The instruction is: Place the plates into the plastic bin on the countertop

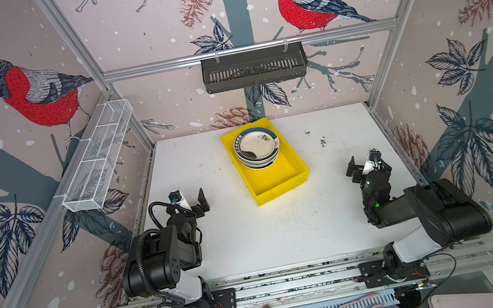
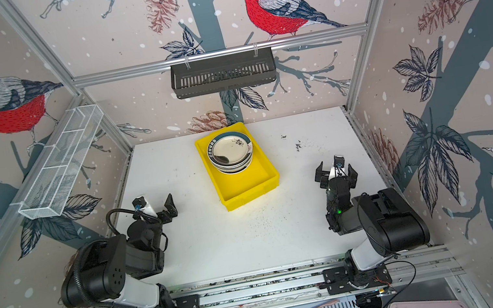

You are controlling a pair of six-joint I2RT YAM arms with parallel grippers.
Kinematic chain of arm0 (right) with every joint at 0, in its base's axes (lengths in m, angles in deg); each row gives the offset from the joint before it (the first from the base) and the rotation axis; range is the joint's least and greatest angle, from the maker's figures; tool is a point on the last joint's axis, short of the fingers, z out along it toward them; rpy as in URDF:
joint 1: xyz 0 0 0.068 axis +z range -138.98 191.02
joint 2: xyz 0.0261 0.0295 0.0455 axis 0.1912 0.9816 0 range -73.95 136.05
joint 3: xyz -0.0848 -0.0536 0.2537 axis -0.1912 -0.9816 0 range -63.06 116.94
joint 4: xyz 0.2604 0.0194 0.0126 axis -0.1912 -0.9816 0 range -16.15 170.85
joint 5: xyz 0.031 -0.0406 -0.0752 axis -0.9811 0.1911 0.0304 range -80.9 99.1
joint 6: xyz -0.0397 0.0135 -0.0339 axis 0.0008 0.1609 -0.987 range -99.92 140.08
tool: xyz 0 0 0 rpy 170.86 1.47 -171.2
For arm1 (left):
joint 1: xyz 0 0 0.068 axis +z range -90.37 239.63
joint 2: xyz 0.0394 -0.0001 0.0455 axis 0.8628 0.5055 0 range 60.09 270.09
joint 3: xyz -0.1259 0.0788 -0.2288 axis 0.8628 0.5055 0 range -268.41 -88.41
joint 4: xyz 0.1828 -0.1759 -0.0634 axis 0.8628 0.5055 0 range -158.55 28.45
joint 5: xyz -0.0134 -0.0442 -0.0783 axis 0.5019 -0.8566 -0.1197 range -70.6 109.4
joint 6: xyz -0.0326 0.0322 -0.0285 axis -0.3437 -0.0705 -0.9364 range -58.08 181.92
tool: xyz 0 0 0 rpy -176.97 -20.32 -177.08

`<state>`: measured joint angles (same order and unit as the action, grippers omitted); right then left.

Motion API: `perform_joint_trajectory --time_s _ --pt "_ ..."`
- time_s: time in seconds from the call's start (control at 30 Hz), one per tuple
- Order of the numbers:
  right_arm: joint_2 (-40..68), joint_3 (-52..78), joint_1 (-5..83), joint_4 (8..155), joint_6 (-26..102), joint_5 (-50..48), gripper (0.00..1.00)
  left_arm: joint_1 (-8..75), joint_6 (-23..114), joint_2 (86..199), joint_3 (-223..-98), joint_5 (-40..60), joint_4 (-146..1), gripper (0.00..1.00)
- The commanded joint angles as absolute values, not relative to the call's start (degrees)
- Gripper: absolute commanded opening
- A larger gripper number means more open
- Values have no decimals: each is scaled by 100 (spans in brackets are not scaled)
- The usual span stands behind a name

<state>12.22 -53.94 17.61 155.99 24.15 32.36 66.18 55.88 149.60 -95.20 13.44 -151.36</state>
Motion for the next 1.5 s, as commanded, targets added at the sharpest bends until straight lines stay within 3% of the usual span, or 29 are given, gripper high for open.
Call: perform_joint_trajectory --time_s 0.0,0.3,0.43,1.47 --pt "1160 -5675 1830 16315 2061 2801 99 6614 5659 14970 -9478 1278 -15698 98" --pt "1252 -5129 1656 15367 2395 2952 99 6605 5655 14965 -9526 1360 -15605 98" --pt "1256 -4969 1345 15017 2638 2582 99 6598 5652 14965 -9519 1388 -15592 98" --pt "1187 -5023 1313 15064 2629 2518 99 6180 6006 14899 -10038 1872 -14555 98"
